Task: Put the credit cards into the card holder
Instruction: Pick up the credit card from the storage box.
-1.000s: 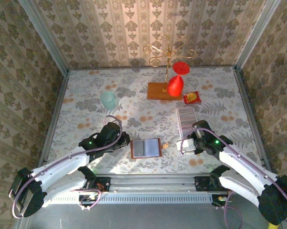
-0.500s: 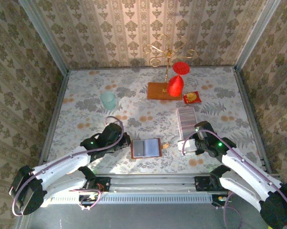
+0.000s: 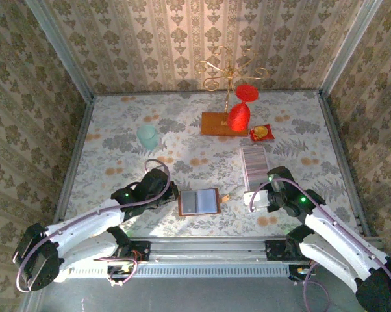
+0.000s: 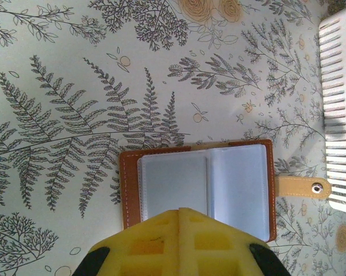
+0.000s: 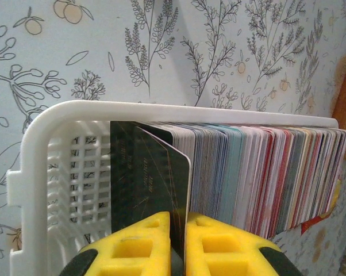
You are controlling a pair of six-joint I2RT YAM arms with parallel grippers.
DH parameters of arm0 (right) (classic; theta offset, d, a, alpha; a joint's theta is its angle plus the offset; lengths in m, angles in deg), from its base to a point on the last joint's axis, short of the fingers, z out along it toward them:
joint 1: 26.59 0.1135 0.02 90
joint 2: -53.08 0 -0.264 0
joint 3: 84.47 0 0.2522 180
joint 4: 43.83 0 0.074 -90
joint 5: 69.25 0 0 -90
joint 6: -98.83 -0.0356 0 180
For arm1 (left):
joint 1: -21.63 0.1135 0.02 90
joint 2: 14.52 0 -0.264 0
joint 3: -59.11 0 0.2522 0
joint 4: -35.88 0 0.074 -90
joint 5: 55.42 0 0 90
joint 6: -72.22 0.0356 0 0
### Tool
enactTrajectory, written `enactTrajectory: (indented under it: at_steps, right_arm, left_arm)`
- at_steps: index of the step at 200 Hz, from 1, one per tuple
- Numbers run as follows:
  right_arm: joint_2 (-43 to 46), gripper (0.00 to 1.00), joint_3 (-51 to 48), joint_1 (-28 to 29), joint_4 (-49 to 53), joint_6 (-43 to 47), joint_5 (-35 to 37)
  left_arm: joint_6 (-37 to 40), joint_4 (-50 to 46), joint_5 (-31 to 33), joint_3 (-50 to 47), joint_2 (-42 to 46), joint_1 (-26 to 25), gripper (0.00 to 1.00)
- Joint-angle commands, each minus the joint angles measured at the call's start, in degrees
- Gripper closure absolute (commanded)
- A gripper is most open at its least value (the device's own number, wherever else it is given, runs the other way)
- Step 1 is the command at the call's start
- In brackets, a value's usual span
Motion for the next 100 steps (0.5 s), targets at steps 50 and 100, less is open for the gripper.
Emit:
enactTrajectory:
  at_steps: [50, 100]
  right_arm:
    - [3.91, 0.96, 5.08, -0.31, 6.75, -1.45, -1.70]
    - [7.84, 1.00, 12.47, 0.12, 16.63, -11.10, -12.70]
  left_arm:
    - [-0.63, -2.36, 1.73, 2.53, -1.74, -0.34, 0.98]
    - [-1.13, -5.94, 3.69, 3.74, -1.71, -0.35, 0.98]
